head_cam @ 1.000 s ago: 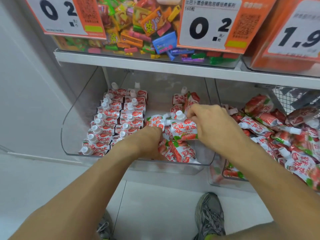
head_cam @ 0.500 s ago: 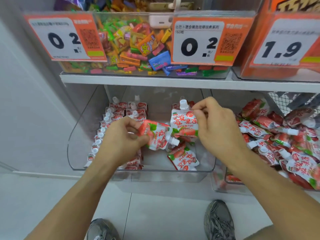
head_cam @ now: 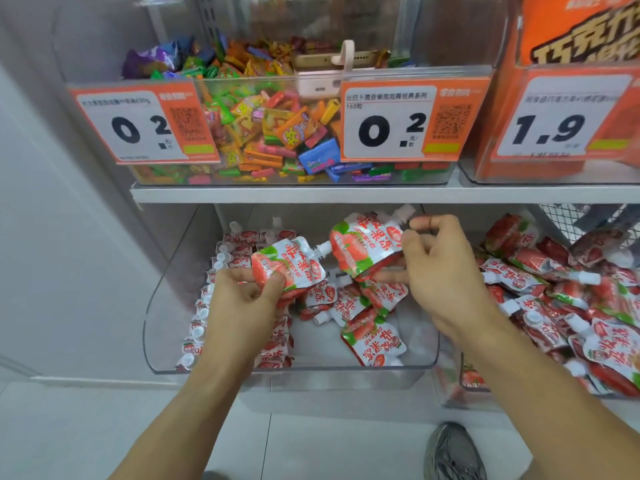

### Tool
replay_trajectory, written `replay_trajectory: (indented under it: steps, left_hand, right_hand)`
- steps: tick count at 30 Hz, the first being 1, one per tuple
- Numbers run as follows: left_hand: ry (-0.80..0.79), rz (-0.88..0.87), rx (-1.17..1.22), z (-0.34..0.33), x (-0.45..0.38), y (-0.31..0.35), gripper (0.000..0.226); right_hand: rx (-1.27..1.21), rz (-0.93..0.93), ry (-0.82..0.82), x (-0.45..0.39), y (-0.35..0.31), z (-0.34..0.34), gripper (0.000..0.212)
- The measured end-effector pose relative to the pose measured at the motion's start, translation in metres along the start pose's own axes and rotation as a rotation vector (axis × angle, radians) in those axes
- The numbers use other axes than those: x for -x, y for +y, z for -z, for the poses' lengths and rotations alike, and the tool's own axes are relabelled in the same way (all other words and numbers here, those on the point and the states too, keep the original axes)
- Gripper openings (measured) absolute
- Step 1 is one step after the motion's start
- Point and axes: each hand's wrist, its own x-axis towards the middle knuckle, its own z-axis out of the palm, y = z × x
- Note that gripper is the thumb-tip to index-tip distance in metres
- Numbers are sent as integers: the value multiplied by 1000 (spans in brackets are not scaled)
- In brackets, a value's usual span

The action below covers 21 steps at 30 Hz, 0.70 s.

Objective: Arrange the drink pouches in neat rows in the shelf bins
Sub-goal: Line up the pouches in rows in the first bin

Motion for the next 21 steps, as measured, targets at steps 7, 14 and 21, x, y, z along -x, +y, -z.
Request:
replay_trajectory:
  steps: [7,14,21]
  left_hand:
    - [-125,13,239,6,12,5,36]
    - [-222,-51,253,-1,21,2,49]
    - [-426,77,491,5,14,4,44]
  right_hand:
    - [-259,-118,-182,14,15,-30,27]
    - [-383,-259,-205,14,21,-40,15]
    - [-264,-248,-136,10,27,-42,32]
